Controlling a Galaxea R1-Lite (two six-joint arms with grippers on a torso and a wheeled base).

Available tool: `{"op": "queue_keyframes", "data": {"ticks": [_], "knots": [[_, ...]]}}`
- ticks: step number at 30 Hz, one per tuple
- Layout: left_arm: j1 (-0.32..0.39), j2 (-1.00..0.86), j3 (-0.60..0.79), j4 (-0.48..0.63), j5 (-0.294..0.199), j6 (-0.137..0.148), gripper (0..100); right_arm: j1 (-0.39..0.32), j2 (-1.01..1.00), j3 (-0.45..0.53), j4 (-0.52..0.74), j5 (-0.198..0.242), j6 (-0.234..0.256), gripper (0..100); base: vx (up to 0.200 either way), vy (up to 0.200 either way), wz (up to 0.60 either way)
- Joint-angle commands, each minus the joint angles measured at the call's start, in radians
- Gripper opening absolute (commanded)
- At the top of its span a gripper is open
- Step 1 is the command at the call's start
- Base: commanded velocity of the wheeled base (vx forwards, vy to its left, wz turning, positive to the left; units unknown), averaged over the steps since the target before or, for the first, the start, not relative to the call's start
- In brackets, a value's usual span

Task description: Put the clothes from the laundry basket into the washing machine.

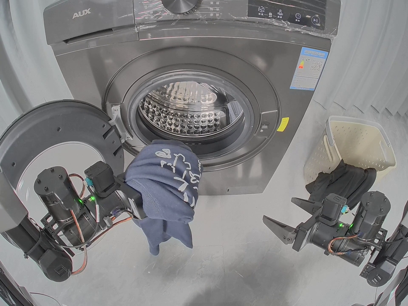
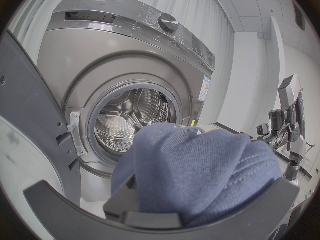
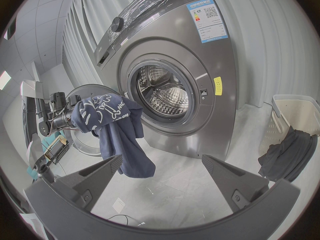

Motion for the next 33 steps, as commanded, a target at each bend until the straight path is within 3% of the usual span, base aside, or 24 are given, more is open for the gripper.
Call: {"op": "queue_keyframes", "data": {"ticks": [1,17,28,33], "knots": [[-0.007,0.004,0.000,-0.004,0.000,0.001,0,0.009,0.009,0.001,-0.001,-0.002,0.001,100,0.200,0.000,0.00],[-0.025,0.023,0.001,-0.004,0.001,-0.001,0,0.073,0.019,0.014,-0.001,-0.007,0.005,100,0.200,0.000,0.00],[-0.034,0.026,0.015,-0.004,0.001,0.001,0,0.127,0.018,0.028,-0.001,-0.008,0.007,100,0.000,0.000,0.00],[-0.102,0.078,0.009,-0.004,0.012,-0.030,0,0.185,0.009,0.027,-0.001,-0.017,0.010,100,0.000,0.000,0.00]]}}
